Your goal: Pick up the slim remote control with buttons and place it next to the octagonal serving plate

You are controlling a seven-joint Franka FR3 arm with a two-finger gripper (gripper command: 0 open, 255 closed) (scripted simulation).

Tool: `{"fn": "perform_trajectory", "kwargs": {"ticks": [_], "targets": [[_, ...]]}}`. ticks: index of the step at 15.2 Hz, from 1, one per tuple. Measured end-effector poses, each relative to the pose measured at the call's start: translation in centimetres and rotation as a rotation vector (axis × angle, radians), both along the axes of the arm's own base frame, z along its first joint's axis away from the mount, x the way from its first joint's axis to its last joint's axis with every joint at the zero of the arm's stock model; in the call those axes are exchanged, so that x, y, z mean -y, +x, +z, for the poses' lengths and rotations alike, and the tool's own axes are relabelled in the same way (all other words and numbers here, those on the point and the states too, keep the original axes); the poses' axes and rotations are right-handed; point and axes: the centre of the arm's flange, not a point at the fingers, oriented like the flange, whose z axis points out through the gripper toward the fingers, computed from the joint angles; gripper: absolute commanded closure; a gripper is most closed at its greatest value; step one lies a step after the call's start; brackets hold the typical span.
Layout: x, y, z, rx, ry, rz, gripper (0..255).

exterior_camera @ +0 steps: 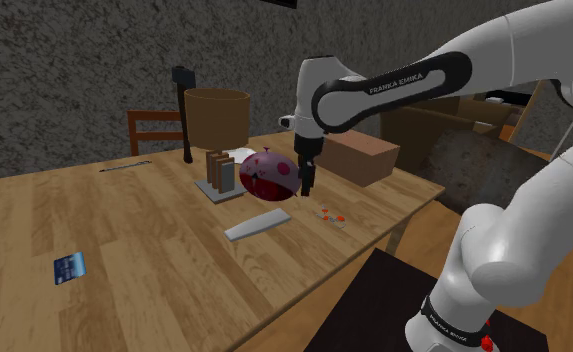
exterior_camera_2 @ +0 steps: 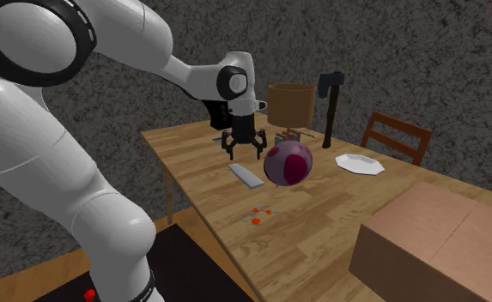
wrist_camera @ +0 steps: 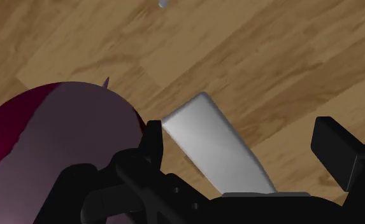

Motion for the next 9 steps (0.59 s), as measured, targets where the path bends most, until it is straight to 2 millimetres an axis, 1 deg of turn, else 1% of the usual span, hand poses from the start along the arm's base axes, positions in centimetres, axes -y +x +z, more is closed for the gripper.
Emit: {"fn": "perform_trajectory", "kwargs": {"ticks": [4, 6, 7, 9], "targets": [[-2.3, 3.5, -3.1, -0.011, 0.012, 0.205, 0], [-3.6, 4.6, -4.7, -0.017, 0.018, 0.308, 0], [-4.2, 5.5, -5.1, -0.019, 0.021, 0.36, 0], [-6.2, 6.8, -7.0, -0.026, 0.028, 0.463, 0]]}}
